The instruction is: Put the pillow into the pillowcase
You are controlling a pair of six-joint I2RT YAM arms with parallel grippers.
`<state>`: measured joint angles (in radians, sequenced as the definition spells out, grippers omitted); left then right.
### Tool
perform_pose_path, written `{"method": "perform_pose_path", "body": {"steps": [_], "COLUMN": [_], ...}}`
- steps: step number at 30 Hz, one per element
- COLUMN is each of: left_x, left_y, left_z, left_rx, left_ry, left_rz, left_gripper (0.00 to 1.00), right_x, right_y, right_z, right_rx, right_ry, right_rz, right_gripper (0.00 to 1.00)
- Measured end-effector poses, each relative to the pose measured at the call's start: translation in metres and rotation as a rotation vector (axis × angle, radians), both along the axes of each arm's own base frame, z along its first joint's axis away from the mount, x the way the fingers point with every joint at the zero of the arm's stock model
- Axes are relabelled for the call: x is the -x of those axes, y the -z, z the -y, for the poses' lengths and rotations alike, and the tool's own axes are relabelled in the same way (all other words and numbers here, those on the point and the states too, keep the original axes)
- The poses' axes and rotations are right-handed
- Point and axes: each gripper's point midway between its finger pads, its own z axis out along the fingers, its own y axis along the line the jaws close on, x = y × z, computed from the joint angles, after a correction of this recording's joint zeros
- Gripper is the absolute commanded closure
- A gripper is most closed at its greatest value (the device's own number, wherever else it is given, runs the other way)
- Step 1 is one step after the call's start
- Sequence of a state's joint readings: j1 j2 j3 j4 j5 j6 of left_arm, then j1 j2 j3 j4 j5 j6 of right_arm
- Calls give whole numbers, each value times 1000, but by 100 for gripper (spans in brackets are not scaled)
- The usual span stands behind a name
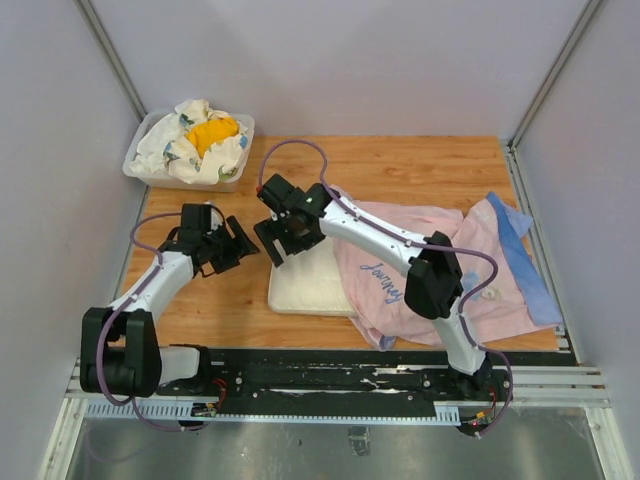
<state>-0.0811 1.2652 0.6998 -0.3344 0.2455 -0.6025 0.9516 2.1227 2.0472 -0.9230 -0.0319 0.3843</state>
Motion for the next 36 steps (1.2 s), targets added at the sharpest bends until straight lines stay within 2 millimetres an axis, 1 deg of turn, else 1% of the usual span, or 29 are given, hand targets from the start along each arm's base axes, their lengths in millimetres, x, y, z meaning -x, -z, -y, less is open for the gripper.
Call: {"method": "perform_pose_path", "body": {"steps": [3,7,10,13,15,18,23,29,31,33,34,35,36], "left_x": [-5,-8,-6,-2,0,3,8,11,11,13,13,14,14], "left_y": [-7,-20,-25,-31,-37,-43,-41,-38,-37,-35,-34,-33,-33], "left_z": [-13,-38,-56,-66,-72,-78,-85,-88,-89,-89,-89,-89,-89], "left_rx": [2,-4,-23,-42,-61,-86,-111,-122,-123,-123,-122,-121,-121], "left_ry": [-41,-125,-189,-236,-259,-284,-311,-323,-327,-328,-329,-330,-331], "left_rz": [26,66,72,82,100,117,100,87,85,79,76,75,74], "left_gripper": [27,27,27,26,24,24,24,24,24,24,24,24,24], "right_x": [8,13,8,0,-4,-11,-19,-24,-25,-25,-25,-26,-26], "right_y": [13,18,15,14,19,31,56,64,68,74,77,81,83], "right_z": [-3,-10,-15,-20,-21,-24,-24,-24,-24,-24,-23,-23,-22], "right_rx": [42,65,60,69,85,111,164,174,179,188,194,200,206], "right_ry": [14,31,59,98,118,148,195,243,252,257,260,265,268], "right_rz": [-21,-20,6,41,57,73,86,99,98,94,93,94,95], "right_gripper": [3,1,1,1,0,0,1,0,2,7,10,20,25]}}
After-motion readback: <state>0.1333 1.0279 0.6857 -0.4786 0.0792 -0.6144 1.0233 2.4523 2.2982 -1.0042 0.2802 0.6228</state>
